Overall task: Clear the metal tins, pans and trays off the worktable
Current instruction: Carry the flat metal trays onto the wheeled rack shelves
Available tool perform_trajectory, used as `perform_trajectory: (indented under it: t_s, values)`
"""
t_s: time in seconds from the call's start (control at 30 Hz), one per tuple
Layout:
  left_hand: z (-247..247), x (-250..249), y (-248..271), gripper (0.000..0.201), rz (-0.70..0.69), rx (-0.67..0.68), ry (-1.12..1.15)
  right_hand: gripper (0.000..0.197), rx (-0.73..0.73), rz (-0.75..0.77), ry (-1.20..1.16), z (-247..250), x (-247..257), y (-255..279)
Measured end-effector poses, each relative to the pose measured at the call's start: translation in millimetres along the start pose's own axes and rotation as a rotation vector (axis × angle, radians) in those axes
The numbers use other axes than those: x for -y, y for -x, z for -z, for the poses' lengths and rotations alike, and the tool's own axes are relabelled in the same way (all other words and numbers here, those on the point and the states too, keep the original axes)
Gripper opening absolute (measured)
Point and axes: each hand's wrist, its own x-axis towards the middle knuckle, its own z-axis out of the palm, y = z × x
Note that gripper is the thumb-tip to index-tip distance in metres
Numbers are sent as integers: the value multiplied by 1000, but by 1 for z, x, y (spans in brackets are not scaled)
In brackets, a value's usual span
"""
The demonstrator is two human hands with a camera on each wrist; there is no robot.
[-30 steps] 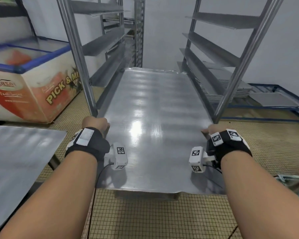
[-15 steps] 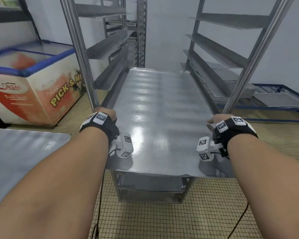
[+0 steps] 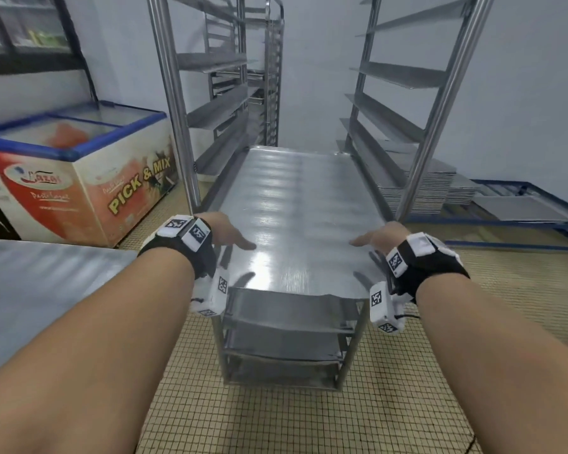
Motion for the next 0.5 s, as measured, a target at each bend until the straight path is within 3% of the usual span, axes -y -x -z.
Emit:
perform_trajectory:
  t_s: [0.13, 0.23, 0.33, 0.5]
  values:
    - [-26, 6, 26, 103, -137, 66, -123, 53, 108, 224, 133, -17, -18, 39]
    - [-52, 10, 34, 114, -184, 15, -225, 83, 181, 377, 429, -33, -37, 52]
    - [-72, 14, 32, 99, -185, -108, -288, 105, 89, 497, 656, -49, -53, 48]
    - [-90, 15, 16, 78, -188, -184, -334, 79, -59, 569, 784, -65, -62, 31]
